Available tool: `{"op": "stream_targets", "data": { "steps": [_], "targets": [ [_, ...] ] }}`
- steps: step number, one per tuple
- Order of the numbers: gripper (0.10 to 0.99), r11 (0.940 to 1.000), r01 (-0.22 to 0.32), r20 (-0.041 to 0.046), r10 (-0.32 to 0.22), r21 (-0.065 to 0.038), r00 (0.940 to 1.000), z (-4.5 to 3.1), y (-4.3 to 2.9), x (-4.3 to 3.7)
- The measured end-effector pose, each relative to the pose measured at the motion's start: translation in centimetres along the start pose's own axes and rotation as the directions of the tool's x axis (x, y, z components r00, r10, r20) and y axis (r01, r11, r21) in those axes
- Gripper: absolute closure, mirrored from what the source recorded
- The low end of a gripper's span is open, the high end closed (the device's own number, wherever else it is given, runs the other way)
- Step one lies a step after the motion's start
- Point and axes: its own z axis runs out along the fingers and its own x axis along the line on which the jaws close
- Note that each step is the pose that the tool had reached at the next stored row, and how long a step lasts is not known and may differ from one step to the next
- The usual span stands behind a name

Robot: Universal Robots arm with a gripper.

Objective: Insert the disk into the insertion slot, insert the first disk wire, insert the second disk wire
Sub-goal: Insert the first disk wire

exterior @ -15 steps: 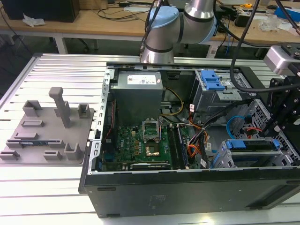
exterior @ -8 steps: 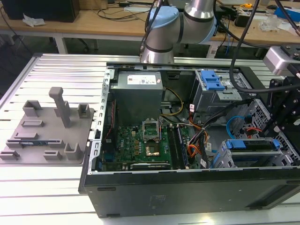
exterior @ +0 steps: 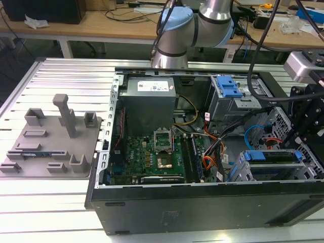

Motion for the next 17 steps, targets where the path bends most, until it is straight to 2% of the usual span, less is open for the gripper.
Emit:
{"op": "stream_targets", "data": {
  "steps": [10,17],
  "targets": [
    [0.922,1.0000,0.000,-0.0003,0.000,0.000,1.0000,0.17,0.00,0.11],
    [0.922,1.0000,0.000,-0.0056,0.000,0.000,1.0000,0.27,0.00,0.13]
  ]
}}
